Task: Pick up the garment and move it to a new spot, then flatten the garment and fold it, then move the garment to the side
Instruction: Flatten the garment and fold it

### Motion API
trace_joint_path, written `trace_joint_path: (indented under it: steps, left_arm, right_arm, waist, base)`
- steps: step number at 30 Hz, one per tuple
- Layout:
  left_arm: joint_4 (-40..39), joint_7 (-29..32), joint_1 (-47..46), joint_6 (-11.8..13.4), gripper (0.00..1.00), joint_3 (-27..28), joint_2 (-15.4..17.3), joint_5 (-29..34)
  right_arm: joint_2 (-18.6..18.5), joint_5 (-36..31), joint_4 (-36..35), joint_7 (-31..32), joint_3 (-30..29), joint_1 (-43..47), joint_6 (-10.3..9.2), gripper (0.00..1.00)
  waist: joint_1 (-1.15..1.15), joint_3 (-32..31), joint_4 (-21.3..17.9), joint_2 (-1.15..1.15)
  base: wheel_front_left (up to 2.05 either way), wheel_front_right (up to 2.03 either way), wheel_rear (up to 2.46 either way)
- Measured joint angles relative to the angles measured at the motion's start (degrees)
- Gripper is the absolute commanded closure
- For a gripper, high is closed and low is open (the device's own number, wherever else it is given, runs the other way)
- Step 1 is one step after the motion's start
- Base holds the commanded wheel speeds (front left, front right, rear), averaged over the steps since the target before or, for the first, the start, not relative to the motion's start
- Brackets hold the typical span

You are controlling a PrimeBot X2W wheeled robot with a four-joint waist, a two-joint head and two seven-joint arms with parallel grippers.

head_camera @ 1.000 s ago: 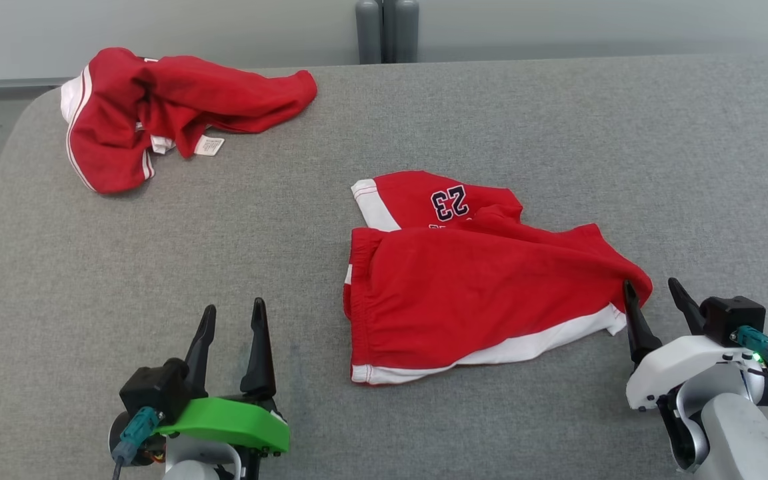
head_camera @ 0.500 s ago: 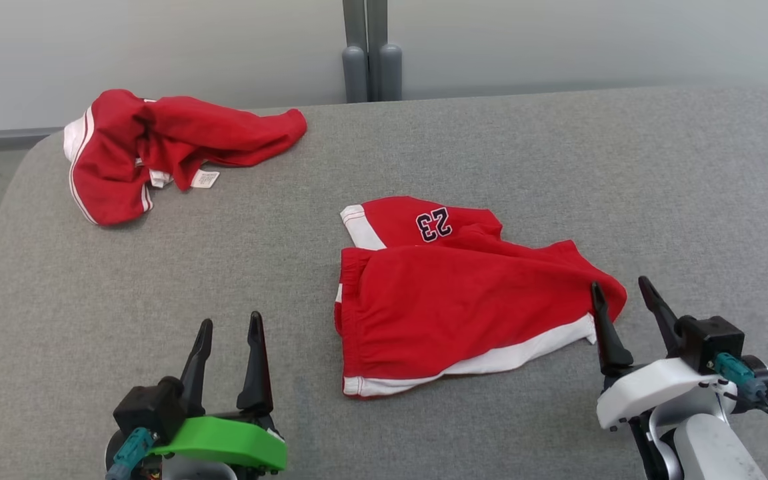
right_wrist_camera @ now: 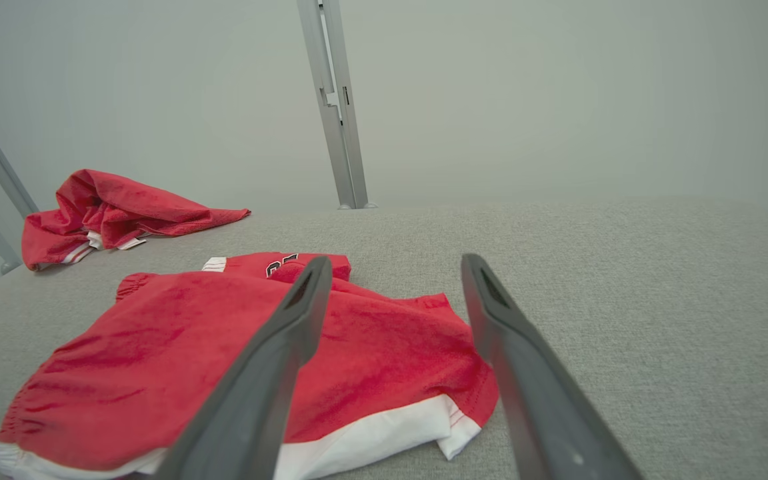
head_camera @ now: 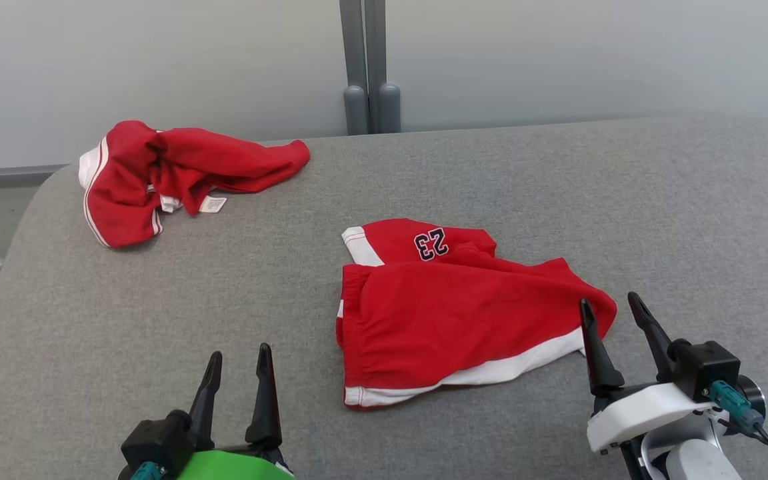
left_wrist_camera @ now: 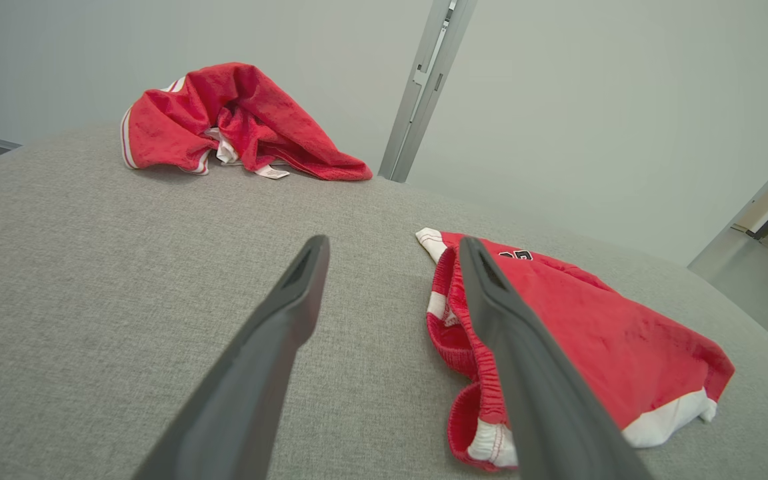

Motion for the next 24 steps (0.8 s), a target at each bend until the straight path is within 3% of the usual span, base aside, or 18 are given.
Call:
trace_joint_path:
  steps: [17, 24]
  left_arm:
    - [0.21, 0.00, 0.33, 0.25, 0.00, -0.60, 0.00, 0.85]
    - [6.17, 1.99, 0.18, -2.43, 0.00, -5.71, 0.16, 2.87]
  right_arm:
    - [0.33, 0.66, -0.78, 0.01, 0.45, 0.79, 0.00, 0.00]
    - [0.35, 0.74, -0.60, 0.00, 0.83, 0.70, 0.00, 0.00]
  waist:
    - [0.00, -0.63, 0.70, 0.00]
    - [0.00, 0.12, -0.07, 0.00]
  base:
    - [0.00, 0.00, 0.00]
    - [0.00, 0.00, 0.00]
